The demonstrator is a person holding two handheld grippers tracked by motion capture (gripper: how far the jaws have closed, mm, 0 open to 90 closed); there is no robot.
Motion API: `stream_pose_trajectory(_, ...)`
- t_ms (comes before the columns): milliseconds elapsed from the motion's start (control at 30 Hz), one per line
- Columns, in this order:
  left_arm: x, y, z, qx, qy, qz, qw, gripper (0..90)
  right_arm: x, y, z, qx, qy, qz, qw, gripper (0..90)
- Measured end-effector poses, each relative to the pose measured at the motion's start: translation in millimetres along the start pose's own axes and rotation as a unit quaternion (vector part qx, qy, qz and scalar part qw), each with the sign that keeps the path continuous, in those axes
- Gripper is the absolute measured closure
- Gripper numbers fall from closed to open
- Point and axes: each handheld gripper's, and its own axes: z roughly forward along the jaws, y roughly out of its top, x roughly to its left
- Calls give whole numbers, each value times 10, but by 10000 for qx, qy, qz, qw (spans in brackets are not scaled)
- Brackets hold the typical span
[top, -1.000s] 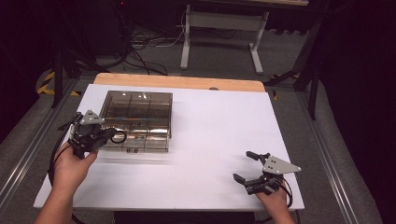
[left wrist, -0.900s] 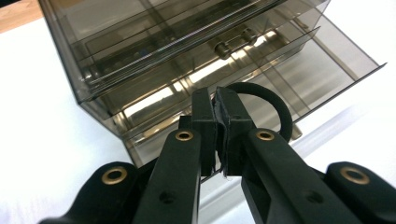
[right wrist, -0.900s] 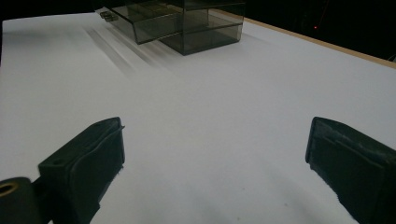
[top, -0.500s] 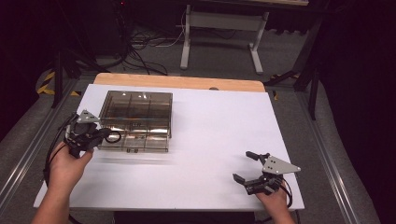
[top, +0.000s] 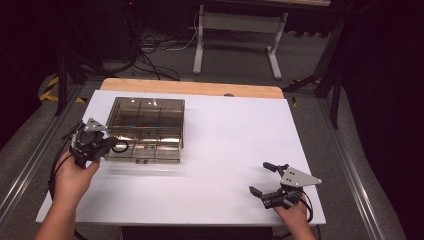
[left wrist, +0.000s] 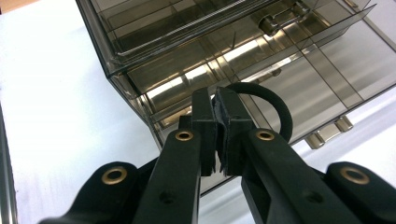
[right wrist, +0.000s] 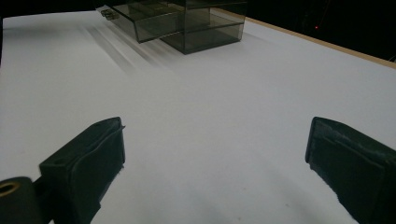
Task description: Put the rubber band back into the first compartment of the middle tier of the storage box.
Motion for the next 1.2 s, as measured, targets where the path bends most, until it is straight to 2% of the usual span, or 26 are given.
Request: stream_pose_trajectory(1200, 53, -83, 261, 301, 61, 24, 9995, 863, -4, -2, 1, -21, 6, 32, 10000, 54)
